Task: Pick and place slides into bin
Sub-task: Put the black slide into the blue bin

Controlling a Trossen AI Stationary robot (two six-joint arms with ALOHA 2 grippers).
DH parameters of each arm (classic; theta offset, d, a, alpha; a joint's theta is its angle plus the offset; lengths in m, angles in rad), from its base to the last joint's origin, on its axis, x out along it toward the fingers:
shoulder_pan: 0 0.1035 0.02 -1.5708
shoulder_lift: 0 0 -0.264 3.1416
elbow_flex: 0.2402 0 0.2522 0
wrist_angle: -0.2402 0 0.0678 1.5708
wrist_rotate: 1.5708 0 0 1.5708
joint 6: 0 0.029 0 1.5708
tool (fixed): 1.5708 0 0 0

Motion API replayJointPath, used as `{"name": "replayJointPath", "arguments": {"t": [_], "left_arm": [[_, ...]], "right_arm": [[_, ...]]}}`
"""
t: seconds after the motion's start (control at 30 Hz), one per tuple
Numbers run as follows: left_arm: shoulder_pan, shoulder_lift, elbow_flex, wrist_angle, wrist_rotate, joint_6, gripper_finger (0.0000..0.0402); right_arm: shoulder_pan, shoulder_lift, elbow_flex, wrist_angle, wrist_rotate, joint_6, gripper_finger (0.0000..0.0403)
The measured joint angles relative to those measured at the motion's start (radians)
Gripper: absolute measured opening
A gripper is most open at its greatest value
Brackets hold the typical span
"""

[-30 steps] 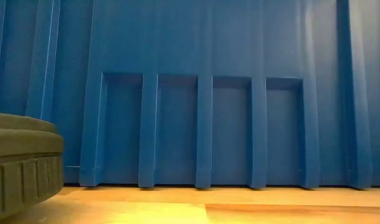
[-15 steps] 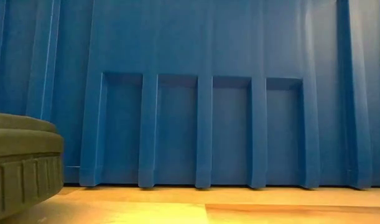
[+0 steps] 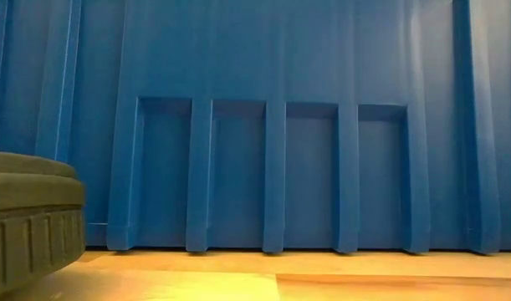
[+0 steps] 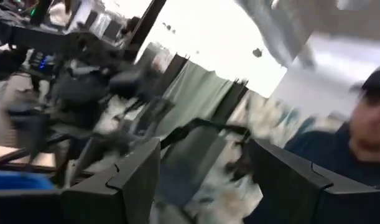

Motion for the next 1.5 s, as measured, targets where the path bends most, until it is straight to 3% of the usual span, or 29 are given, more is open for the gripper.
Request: {"name": "replayJointPath", "arguments": {"t": [0.17, 0.37, 0.47, 0.63, 0.9, 1.0, 1.17, 1.37, 1.5], "left_arm": [[-0.059, 0.196, 0.079, -0.016, -0.001, 0.016, 0.0236], [-0.129, 0.344, 0.109, -0.102, -0.024, -0.094, 0.0236], [-0.181, 0.398, 0.109, -0.099, -0.018, -0.174, 0.0236], [-0.292, 0.425, 0.109, -0.086, -0.022, -0.279, 0.0236], [-0.437, 0.425, 0.109, -0.286, -0.093, -0.409, 0.0236], [-0.496, 0.425, 0.109, -0.385, -0.135, -0.519, 0.0236], [-0.588, 0.426, 0.109, -0.437, -0.317, -0.677, 0.0236], [-0.675, 0.437, 0.11, -0.442, -0.67, -0.9, 0.0236], [-0.682, 0.5, 0.11, -0.544, -0.742, -1.092, 0.0236]], "right_arm": [[0.172, -0.055, 0.0, 0.104, 0.203, -0.041, 0.0236], [0.276, -0.09, 0.001, 0.026, 0.279, -0.023, 0.0232], [0.307, -0.097, 0.0, -0.107, 0.315, 0.084, 0.0234], [0.341, -0.1, -0.007, -0.332, 0.321, 0.361, 0.0232], [0.309, -0.112, -0.046, -0.312, 0.445, 0.34, 0.0232], [0.285, -0.112, -0.046, -0.301, 0.432, 0.354, 0.0232], [0.245, -0.112, -0.046, -0.301, 0.359, 0.314, 0.0233], [0.218, -0.112, -0.046, -0.303, 0.302, 0.212, 0.0234], [0.217, -0.111, -0.046, -0.316, 0.268, 0.196, 0.0233]]}}
